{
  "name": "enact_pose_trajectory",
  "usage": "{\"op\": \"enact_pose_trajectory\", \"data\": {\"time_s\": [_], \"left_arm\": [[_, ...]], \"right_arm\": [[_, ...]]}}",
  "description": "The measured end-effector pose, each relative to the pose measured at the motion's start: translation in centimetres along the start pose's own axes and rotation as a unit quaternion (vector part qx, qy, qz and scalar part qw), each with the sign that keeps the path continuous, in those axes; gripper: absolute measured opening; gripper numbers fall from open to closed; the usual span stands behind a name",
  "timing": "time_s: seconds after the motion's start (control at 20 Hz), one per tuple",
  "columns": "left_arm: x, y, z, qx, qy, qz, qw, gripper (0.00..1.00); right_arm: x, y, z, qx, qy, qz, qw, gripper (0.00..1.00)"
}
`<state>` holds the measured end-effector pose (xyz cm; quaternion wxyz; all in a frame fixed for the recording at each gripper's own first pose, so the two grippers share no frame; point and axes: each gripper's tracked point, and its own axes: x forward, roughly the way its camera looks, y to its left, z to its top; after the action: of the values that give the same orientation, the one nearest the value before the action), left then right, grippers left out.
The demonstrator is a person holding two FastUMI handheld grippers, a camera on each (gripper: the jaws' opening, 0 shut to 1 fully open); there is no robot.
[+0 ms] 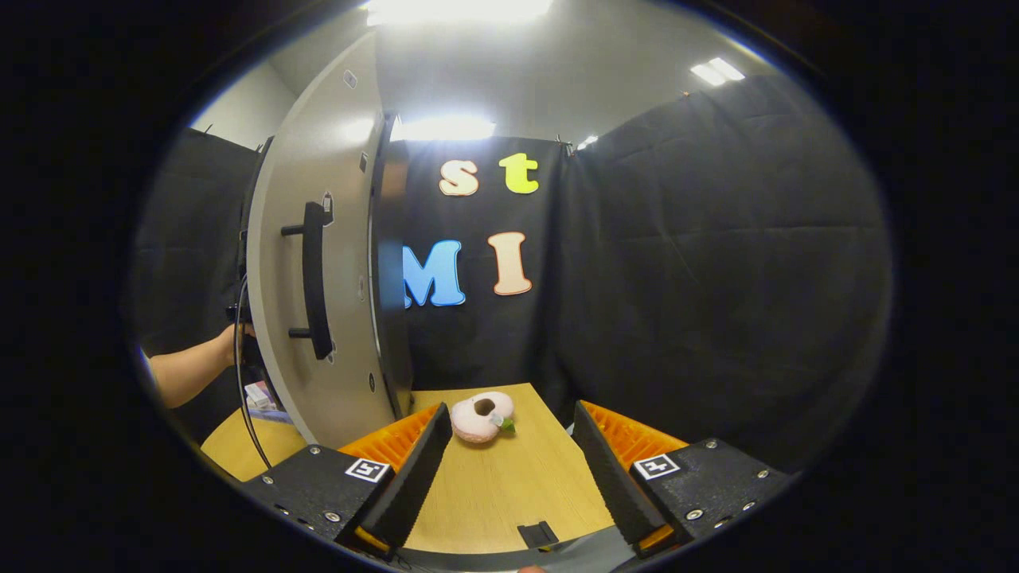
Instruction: Open the cabinet door with the right hand, grasp the bottle in the cabinet with the left hand and place it on the coaster, then close the cabinet door with the right hand.
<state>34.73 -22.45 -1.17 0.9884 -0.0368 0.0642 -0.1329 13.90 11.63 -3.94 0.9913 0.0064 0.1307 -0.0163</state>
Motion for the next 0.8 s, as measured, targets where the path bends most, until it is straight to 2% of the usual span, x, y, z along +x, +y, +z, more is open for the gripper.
{"op": "enact_pose_trajectory", "data": {"time_s": [0.05,0.1,0.2,0.3,0.35,0.5,0.55,0.6,0.8], "left_arm": [[0.7,0.2,-0.5,0.005,0.008,0.004,1.0,0.87],[1.2,0.3,-0.7,0.006,0.01,0.006,1.0,0.83],[1.9,0.2,-0.8,0.001,0.013,0.002,1.0,0.83],[1.5,0.2,-0.8,-0.007,0.014,0.009,1.0,0.66],[1.0,0.2,-0.8,-0.006,0.017,0.011,1.0,0.66],[-1.3,0.6,0.2,-0.004,0.01,0.018,1.0,0.66],[-2.5,0.7,0.6,-0.003,0.005,0.021,1.0,0.62],[-3.7,1.0,1.1,-0.002,-0.001,0.023,1.0,0.66],[-9.1,2.5,2.2,-0.009,-0.021,0.024,0.999,0.66]], "right_arm": [[0.2,-0.2,-0.3,-0.002,0.004,0.0,1.0,0.95],[0.2,-0.5,-0.7,-0.004,0.008,0.001,1.0,0.95],[0.6,-0.6,-1.2,-0.007,0.015,0.006,1.0,0.95],[1.2,-0.7,-1.4,-0.009,0.016,0.016,1.0,0.95],[1.4,-0.8,-1.4,-0.009,0.015,0.023,1.0,0.95],[2.5,-0.5,-1.2,-0.004,0.009,0.046,0.999,0.95],[2.9,-0.3,-1.2,-0.001,0.008,0.056,0.998,0.95],[3.1,-0.1,-1.1,0.002,0.007,0.065,0.998,0.95],[3.4,1.4,-0.9,0.006,-0.005,0.08,0.997,0.93]]}}
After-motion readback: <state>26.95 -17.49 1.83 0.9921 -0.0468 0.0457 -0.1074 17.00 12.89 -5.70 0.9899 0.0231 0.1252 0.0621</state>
